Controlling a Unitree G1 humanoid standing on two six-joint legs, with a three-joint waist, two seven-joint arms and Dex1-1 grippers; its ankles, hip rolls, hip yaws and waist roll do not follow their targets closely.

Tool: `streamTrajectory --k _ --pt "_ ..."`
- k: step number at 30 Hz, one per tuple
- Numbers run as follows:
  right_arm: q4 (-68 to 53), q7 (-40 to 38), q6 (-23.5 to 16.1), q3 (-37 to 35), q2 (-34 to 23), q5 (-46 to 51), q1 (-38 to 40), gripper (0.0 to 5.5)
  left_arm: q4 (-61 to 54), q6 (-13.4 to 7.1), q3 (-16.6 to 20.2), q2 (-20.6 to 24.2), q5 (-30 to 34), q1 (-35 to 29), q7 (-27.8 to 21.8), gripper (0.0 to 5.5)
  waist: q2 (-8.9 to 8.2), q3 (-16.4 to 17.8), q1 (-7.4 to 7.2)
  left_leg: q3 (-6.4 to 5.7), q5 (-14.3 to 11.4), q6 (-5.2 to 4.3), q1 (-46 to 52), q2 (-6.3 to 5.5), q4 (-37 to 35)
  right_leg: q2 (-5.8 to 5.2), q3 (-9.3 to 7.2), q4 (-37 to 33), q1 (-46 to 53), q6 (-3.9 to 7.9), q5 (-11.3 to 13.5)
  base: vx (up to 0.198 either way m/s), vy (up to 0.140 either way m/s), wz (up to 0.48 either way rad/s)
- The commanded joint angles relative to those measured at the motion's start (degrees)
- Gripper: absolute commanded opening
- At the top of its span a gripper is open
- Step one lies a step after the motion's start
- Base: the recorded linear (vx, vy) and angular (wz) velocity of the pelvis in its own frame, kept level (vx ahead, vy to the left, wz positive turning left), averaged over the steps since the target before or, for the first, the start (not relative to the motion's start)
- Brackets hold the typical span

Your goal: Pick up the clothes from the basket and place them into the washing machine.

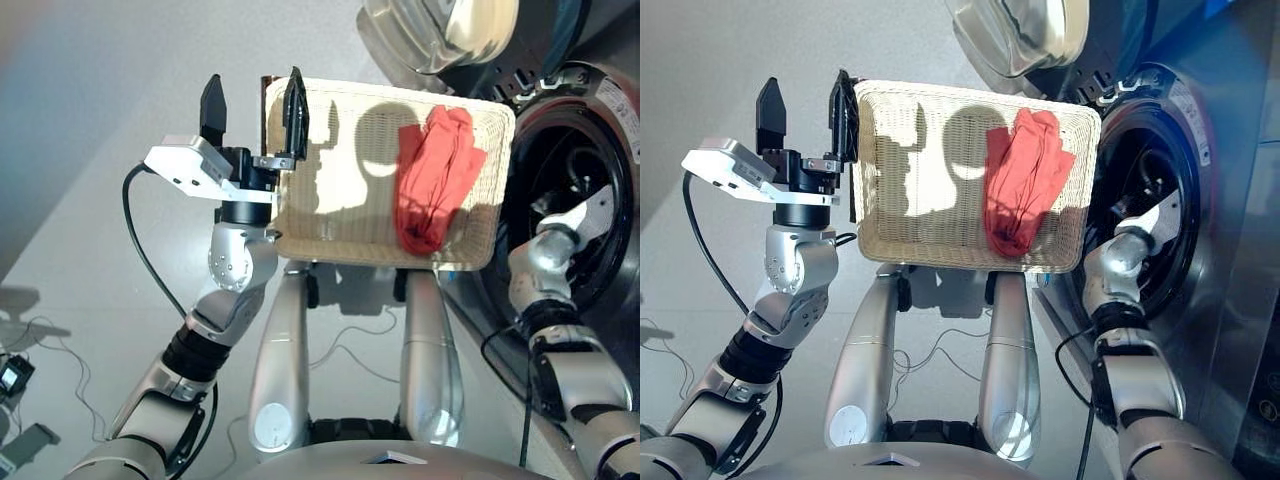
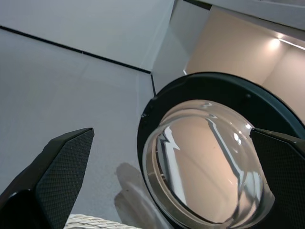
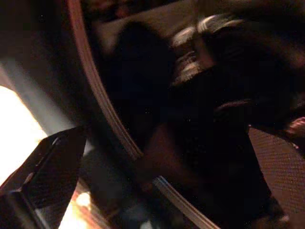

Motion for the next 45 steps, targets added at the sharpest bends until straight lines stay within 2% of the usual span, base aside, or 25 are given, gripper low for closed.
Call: streamTrajectory --k 1,3,5,7,13,20,25,28,29,32,35,45 --pt "-10.1 9.9 -3.0 3.7 -2.0 4.5 3.8 5.50 -4.7 -2.4 3.1 -0.4 1.4 1.8 -1.5 5.50 -0.70 -2.8 0.24 1.27 -6.6 0.35 0.7 -0.76 6.0 1.54 0.54 -7.5 2.9 1.71 6.1 0.000 0.000 0.000" --pt "-11.7 11.8 -2.4 4.9 -2.5 4.4 5.1 5.50 -4.6 -2.3 3.0 -0.2 0.8 2.5 -2.5 5.50 -0.89 -2.4 0.20 1.16 -6.5 0.32 0.9 -0.76 6.0 1.46 0.48 -7.5 3.2 1.76 6.2 0.000 0.000 0.000" --pt "-17.5 17.3 -1.4 9.0 -5.0 4.0 5.3 5.50 -5.0 -2.4 3.5 0.1 0.4 2.6 -3.5 5.50 -1.14 -2.0 0.17 1.19 -6.2 0.19 1.4 -0.70 5.7 1.37 0.42 -7.8 3.6 1.86 6.5 0.000 0.000 0.000" --pt "-18.6 20.2 -1.0 9.5 -5.9 4.5 5.8 5.50 -5.4 -2.7 3.2 -0.1 -0.5 3.0 -5.3 5.50 -1.07 -1.9 0.24 0.93 -6.0 0.26 1.5 -0.78 5.7 1.32 0.30 -7.4 3.7 1.90 6.3 0.000 0.000 0.000" --pt "-21.1 21.0 0.5 12.4 -8.2 -2.1 3.3 5.50 -5.5 -2.9 2.9 -0.3 0.1 2.3 -6.5 5.50 -0.85 -1.8 0.52 0.97 -5.9 0.25 1.4 -0.64 5.8 1.29 0.26 -7.1 3.6 1.94 6.1 0.000 0.000 0.000" --pt "-17.9 19.5 1.8 14.8 -5.8 -3.8 -2.4 5.50 -5.2 -2.7 1.7 -1.3 0.4 1.4 -6.4 5.50 -0.27 -1.3 1.32 1.01 -5.7 0.31 1.4 -0.76 5.7 1.16 0.26 -7.0 3.5 1.95 6.3 0.000 0.000 0.000" --pt "-11.2 17.9 2.6 15.5 -3.2 -3.9 -7.6 5.50 -5.2 -2.6 1.0 -2.2 -0.9 1.0 -6.8 5.50 0.37 -0.9 2.05 1.16 -5.6 0.35 1.3 -0.76 5.9 1.06 0.35 -6.8 3.3 1.91 6.3 0.000 0.000 0.000" --pt "-2.1 17.4 3.3 15.2 0.5 1.0 -12.7 5.50 -4.9 -2.4 -0.1 -3.0 -2.1 -0.1 -6.7 5.50 0.98 -0.4 2.98 1.18 -5.6 0.38 1.0 -0.92 6.1 0.91 0.29 -6.7 3.4 1.87 6.4 0.000 0.000 0.000" --pt "-0.7 17.7 4.2 16.1 0.3 -0.7 -14.1 5.50 -5.2 -2.3 0.0 -3.1 -2.3 -0.2 -7.0 5.50 1.16 -0.3 3.21 1.20 -5.5 0.37 1.0 -0.92 6.1 0.92 0.31 -6.7 3.3 1.85 6.3 0.000 0.000 0.000" --pt "1.6 18.0 4.8 17.1 1.2 -0.4 -15.5 5.50 -4.7 -2.1 -0.6 -3.3 -2.4 -0.4 -7.1 5.50 1.42 0.1 3.38 1.26 -5.5 0.33 0.8 -0.97 6.3 0.91 0.27 -6.5 3.2 1.78 6.3 0.000 0.000 0.000" --pt "7.0 18.5 5.6 16.4 3.7 4.0 -17.6 5.50 -4.7 -1.8 -0.9 -3.3 -3.3 -0.2 -7.4 5.50 2.25 0.1 3.88 1.41 -5.4 0.26 0.4 -1.03 6.5 0.79 0.32 -6.1 2.8 1.73 6.1 0.000 0.000 0.000" --pt "18.3 19.4 9.1 17.6 5.8 2.5 -21.8 5.50 -4.8 -1.3 -1.6 -3.2 -3.2 -0.7 -7.1 5.50 4.12 0.1 4.96 1.74 -5.8 0.25 -1.9 -1.08 8.1 0.72 0.54 -4.7 0.5 1.78 5.7 0.000 0.000 0.000"
